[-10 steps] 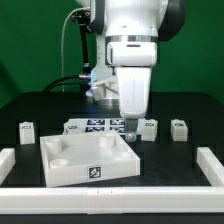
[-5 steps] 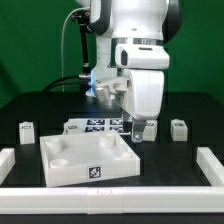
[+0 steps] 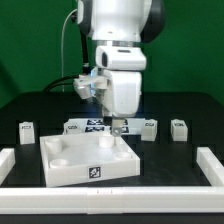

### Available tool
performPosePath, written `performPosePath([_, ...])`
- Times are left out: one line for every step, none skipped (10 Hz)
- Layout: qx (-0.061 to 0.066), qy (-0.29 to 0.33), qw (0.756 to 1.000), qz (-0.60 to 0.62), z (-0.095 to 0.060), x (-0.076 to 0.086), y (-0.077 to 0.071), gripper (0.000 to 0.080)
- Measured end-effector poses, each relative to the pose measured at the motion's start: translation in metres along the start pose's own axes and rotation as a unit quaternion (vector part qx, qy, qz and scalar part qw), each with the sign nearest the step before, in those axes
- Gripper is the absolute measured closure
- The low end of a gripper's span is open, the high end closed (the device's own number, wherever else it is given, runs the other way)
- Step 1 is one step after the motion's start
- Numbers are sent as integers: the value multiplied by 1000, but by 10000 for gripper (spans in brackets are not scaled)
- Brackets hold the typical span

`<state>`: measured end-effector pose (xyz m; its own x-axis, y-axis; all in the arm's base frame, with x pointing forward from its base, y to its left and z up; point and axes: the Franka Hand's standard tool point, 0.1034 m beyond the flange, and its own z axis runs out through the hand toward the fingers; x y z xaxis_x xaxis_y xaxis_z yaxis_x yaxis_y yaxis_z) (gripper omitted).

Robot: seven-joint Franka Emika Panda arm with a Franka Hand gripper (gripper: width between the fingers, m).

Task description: Assemble one leg

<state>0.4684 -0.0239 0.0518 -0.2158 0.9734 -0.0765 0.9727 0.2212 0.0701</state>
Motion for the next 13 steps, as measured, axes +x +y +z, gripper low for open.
performPosePath([9,2,1000,4,5,-6,-13,150])
performPosePath([17,4,1000,9,9,-12,-23,150])
performPosePath([23,5,1000,7,13,-21,-31,150])
performPosePath([26,5,1000,14,16,-29,-34,150])
performPosePath([28,6,999,19,19,-34,-36,150])
performPosePath([30,7,999,24,23,-38,-37,150])
performPosePath([34,9,999,25,28,-38,-40,150])
performPosePath([30,9,999,27,28,-36,-37,150])
performPosePath([34,13,999,24,32,-29,-39,150])
performPosePath([37,15,999,22,34,-26,-40,150])
performPosePath([39,16,999,21,37,-24,-42,150])
performPosePath([42,18,999,20,39,-23,-43,150])
performPosePath([44,19,999,20,42,-22,-45,150])
